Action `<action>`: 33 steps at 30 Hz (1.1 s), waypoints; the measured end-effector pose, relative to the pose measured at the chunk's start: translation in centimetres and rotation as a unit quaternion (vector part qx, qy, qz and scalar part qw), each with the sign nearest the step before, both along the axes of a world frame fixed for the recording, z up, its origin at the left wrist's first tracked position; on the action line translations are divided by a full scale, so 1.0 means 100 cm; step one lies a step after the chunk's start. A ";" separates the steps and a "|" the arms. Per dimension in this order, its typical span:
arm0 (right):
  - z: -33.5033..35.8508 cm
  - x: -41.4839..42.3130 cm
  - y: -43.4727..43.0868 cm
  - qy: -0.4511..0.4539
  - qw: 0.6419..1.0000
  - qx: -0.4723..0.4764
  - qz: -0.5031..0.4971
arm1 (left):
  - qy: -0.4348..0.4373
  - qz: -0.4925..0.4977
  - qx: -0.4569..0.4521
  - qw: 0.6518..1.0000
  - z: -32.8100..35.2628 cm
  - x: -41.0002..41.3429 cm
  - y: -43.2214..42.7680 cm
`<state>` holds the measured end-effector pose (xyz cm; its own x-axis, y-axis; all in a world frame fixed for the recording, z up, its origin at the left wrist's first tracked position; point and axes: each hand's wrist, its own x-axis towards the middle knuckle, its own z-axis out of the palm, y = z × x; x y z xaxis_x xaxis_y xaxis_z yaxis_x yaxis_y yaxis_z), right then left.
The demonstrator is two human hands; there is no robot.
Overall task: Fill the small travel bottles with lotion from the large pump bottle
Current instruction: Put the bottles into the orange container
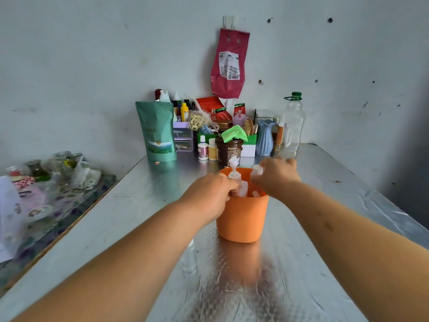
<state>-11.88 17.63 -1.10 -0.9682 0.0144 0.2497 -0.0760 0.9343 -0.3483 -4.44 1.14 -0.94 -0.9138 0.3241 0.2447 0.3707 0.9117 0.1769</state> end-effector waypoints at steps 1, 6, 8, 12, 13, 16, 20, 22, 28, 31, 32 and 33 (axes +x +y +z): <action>-0.003 -0.003 0.000 -0.010 1.000 0.010 -0.004 | 0.005 0.003 0.003 1.000 -0.001 -0.001 0.000; -0.009 -0.008 0.005 -0.025 0.999 0.027 0.004 | 0.017 0.010 0.024 1.000 -0.004 -0.003 0.000; -0.005 -0.006 0.002 -0.052 0.996 0.066 0.016 | 0.021 0.013 0.036 0.999 -0.004 -0.002 0.000; 0.003 0.004 -0.008 -0.087 0.993 0.072 0.020 | 0.027 0.022 0.064 0.997 -0.006 0.000 0.000; 0.006 0.008 -0.008 -0.070 0.994 0.080 0.022 | 0.023 0.024 0.079 0.996 -0.005 -0.002 0.001; 0.007 0.025 -0.010 0.030 0.999 -0.030 0.015 | -0.001 0.030 0.175 0.984 -0.005 -0.005 -0.001; 0.006 0.059 -0.011 0.085 0.981 -0.137 0.105 | -0.027 0.025 0.242 0.970 -0.006 -0.008 -0.016; 0.001 0.078 -0.014 0.048 0.974 -0.157 0.157 | -0.006 0.031 0.251 0.968 -0.005 -0.007 -0.025; -0.041 0.107 -0.055 -0.129 0.944 -0.098 0.288 | 0.018 0.113 0.262 0.958 -0.002 0.002 -0.052; -0.061 0.112 -0.081 -0.138 0.943 -0.084 0.292 | 0.011 0.131 0.258 0.957 -0.009 0.009 -0.057; -0.065 0.114 -0.088 -0.122 0.945 -0.077 0.292 | 0.009 0.135 0.256 0.957 -0.012 0.011 -0.057; -0.068 0.113 -0.092 -0.109 0.947 -0.075 0.293 | 0.006 0.136 0.257 0.957 -0.015 0.013 -0.057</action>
